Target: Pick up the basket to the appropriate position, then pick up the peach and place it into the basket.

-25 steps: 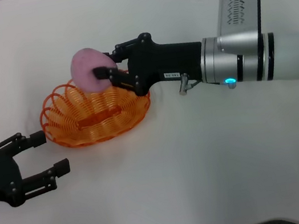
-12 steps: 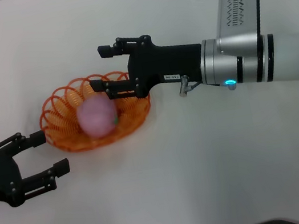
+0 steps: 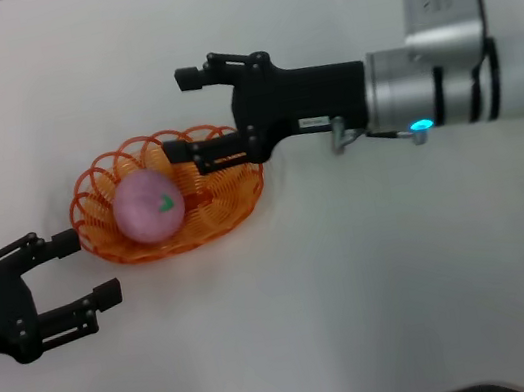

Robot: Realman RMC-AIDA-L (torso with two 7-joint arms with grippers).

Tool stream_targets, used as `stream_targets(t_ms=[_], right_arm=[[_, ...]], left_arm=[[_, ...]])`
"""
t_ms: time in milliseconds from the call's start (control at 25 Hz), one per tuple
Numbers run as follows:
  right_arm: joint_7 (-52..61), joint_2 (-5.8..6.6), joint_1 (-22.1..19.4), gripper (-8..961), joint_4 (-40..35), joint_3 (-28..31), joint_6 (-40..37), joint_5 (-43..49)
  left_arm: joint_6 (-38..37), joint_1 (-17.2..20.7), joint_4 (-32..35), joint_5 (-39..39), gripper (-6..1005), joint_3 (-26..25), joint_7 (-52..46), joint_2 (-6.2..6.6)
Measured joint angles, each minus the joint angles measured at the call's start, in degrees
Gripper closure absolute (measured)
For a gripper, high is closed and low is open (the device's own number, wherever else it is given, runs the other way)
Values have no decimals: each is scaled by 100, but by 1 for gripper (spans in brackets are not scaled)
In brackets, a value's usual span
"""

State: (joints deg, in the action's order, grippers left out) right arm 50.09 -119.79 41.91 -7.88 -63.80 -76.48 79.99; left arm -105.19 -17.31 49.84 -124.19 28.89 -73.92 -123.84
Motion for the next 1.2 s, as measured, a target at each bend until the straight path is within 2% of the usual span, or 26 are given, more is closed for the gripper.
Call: stream_targets(t_ms=[40, 280, 320, 520, 640, 880, 1040, 1200], right_arm=[[500, 41, -156, 8, -444, -95, -88, 207], [2863, 96, -969, 7, -2978, -194, -233, 1637], [3216, 105, -1043, 7, -3388, -179, -326, 1955], [4530, 123, -1076, 7, -4401, -55, -939, 3548], [4929, 122, -1038, 7, -4640, 73, -1222, 4120], [4646, 55, -1284, 7, -4681, 666, -1531, 4187], [4177, 22, -1701, 8, -4461, 897, -1534, 3789], [3419, 21, -2118, 8, -3906, 1188, -1609, 3068]], left_arm=[[0, 1, 1, 0, 165, -2, 0, 0], [-2, 6, 0, 0, 166, -14, 0, 0], [-2, 5, -5, 0, 166, -15, 0, 0], [-1, -6, -10, 0, 168, -15, 0, 0], [5, -8, -10, 0, 169, -15, 0, 0], [121, 30, -4, 0, 170, -135, 1, 4], [216, 95, -166, 0, 170, -742, 146, 30], [218, 244, -259, 0, 170, -1032, 364, 33]])
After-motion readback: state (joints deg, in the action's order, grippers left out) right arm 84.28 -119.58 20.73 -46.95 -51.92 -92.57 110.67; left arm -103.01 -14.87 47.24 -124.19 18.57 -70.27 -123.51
